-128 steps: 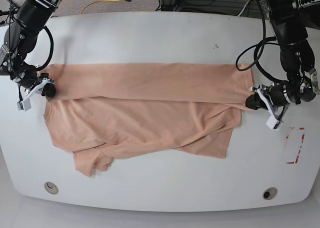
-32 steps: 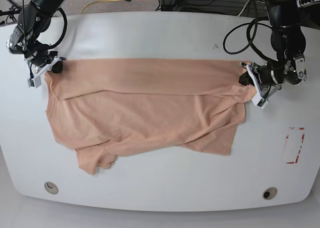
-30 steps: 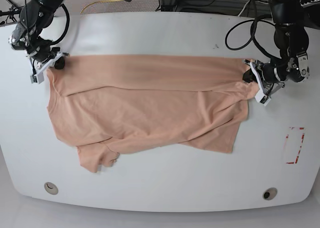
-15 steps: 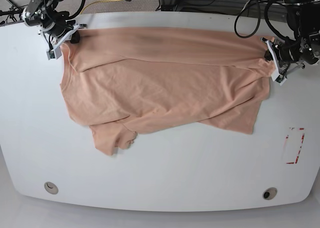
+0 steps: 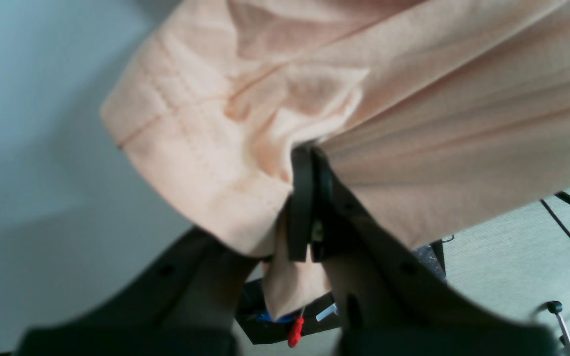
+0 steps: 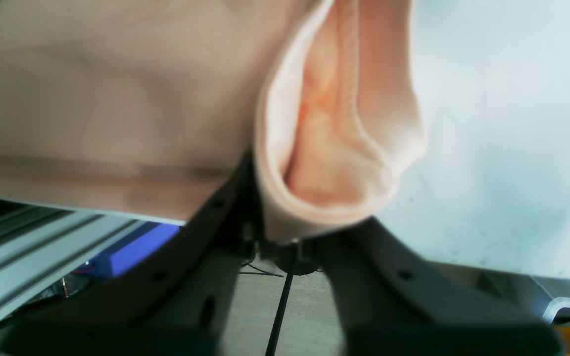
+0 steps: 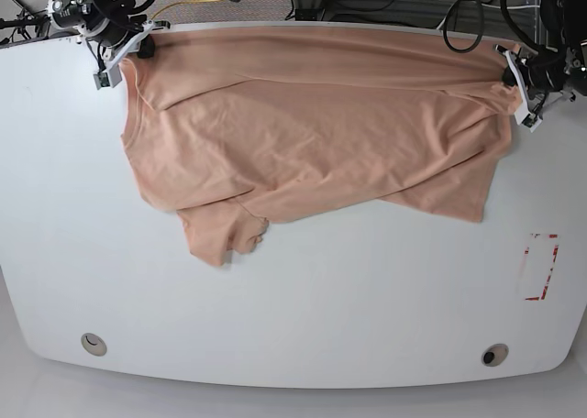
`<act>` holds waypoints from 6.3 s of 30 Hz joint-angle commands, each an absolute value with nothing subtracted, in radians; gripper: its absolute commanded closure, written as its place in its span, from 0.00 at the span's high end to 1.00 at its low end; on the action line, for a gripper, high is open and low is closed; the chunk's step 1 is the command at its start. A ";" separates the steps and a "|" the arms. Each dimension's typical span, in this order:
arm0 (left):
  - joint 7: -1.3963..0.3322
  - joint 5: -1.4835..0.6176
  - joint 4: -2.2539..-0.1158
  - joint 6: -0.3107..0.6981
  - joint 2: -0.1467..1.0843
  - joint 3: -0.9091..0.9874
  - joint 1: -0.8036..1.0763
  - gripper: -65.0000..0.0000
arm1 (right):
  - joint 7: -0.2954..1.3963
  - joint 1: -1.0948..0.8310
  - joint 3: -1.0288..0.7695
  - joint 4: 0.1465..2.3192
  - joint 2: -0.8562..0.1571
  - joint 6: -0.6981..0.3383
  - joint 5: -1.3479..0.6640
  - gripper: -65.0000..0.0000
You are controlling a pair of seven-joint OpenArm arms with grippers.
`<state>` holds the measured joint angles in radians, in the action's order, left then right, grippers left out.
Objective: Fold the T-shirt properly
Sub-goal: 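Open the right gripper to release the shirt, then move the right gripper down the shirt side and grasp the hem, then move the left gripper down the shirt side and grasp the hem, then lift the hem with both grippers and fold it over toward the collar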
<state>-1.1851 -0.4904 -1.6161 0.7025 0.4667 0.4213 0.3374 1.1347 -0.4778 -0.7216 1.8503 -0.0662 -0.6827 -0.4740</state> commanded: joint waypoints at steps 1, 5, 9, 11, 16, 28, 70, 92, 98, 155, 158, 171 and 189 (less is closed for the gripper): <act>-1.193 -0.450 -1.630 0.698 0.493 0.437 0.332 0.00 | 1.132 -0.484 -0.733 1.867 -0.084 -0.682 -0.444 0.26; -1.194 -0.456 -1.635 0.698 0.490 0.435 0.318 0.28 | 1.127 -0.479 -0.734 1.896 -0.084 -0.680 -0.444 0.73; -1.198 -0.456 -1.635 0.698 0.490 0.437 0.282 0.52 | 1.127 -0.479 -0.734 1.971 -0.082 -0.682 -0.447 1.00; -1.198 -0.458 -1.635 0.698 0.490 0.438 0.266 0.54 | 1.127 -0.478 -0.734 1.992 -0.087 -0.682 -0.495 0.99; -1.198 -0.542 -1.635 0.698 0.498 0.438 0.243 0.53 | 1.133 -0.452 -0.768 1.992 -0.134 -0.674 -0.642 0.92; -1.362 -0.642 -1.759 0.698 0.489 0.438 0.104 0.53 | 1.196 -0.159 -0.750 1.890 -0.213 -0.638 -0.567 0.89; -1.377 -0.636 -1.808 0.698 0.463 0.440 0.073 0.53 | 0.823 0.478 -0.441 0.865 -0.254 -0.634 -0.302 0.89; -1.376 -0.529 -1.742 0.698 0.407 0.440 -0.045 0.53 | 0.779 0.518 -0.260 0.865 -0.127 -0.631 -0.294 0.62; -1.365 -0.367 -1.630 0.698 0.341 0.440 -0.176 0.58 | 0.777 0.519 -0.255 0.865 -0.130 -0.631 -0.294 0.25; -0.826 -0.213 -1.001 0.555 0.286 0.311 -0.352 0.00 | 0.780 0.499 -0.252 0.865 -0.136 -0.631 -0.289 0.18; -0.826 -0.214 -1.006 0.555 0.288 0.312 -0.352 0.00 | 0.780 0.499 -0.251 0.866 -0.136 -0.631 -0.289 0.18; -0.862 -0.214 -1.152 0.555 0.286 0.409 -0.349 0.00 | 0.881 0.552 -0.249 1.040 -0.136 -0.633 -0.289 0.03; -0.897 -0.216 -1.334 0.607 0.289 0.447 -0.338 0.00 | 1.052 0.631 -0.248 1.230 -0.170 -0.639 -0.295 0.00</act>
